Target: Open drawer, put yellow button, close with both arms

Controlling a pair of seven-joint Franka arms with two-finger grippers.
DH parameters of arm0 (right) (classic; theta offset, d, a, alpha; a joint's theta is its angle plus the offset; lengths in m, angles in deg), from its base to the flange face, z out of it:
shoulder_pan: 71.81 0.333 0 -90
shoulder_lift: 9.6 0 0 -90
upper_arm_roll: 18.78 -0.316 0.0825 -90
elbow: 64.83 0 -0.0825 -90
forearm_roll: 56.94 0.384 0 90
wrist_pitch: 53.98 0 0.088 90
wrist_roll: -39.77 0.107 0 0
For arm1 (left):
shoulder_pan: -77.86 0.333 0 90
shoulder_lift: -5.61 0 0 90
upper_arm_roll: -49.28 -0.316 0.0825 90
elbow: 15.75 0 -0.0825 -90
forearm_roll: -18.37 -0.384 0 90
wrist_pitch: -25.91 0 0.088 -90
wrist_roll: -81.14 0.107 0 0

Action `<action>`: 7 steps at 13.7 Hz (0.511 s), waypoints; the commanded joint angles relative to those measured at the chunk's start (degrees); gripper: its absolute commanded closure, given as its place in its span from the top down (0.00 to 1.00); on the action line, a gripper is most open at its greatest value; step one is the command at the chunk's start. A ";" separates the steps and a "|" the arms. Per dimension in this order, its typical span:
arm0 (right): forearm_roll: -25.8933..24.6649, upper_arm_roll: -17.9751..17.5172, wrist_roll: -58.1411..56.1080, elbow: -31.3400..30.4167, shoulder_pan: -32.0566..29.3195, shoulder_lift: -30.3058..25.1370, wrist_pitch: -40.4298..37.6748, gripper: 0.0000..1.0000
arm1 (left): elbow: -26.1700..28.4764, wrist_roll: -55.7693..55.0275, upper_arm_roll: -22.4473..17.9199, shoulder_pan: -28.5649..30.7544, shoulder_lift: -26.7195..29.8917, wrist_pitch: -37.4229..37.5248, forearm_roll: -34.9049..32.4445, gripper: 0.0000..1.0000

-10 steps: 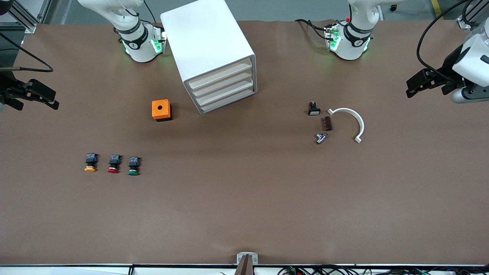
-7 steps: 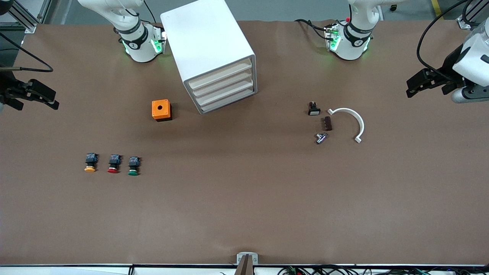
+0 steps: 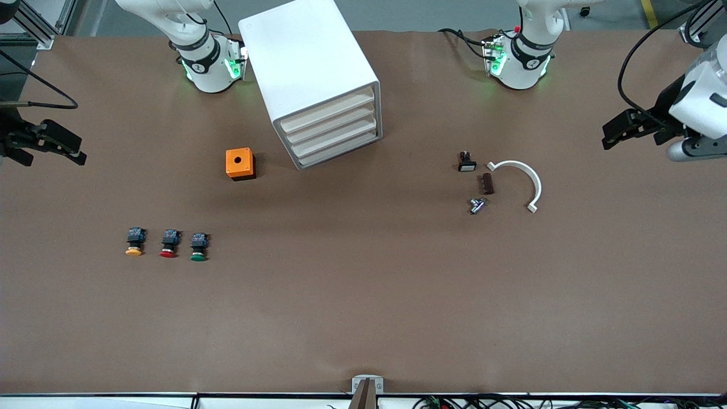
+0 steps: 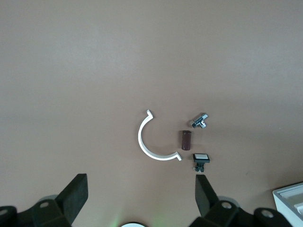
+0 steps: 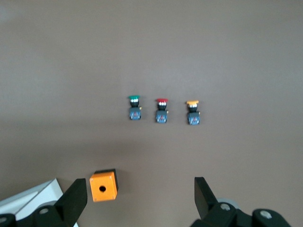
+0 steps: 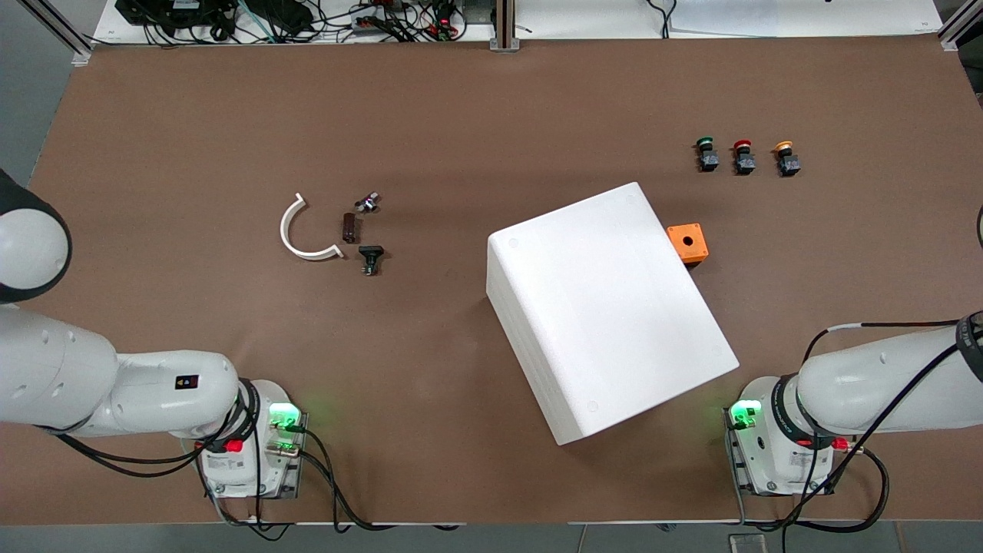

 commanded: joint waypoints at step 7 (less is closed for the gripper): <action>-4.46 0.09 -0.49 -0.81 -4.54 17.24 5.16 1.00 | -3.95 -7.98 0.36 -2.98 -15.56 -0.64 -0.01 1.00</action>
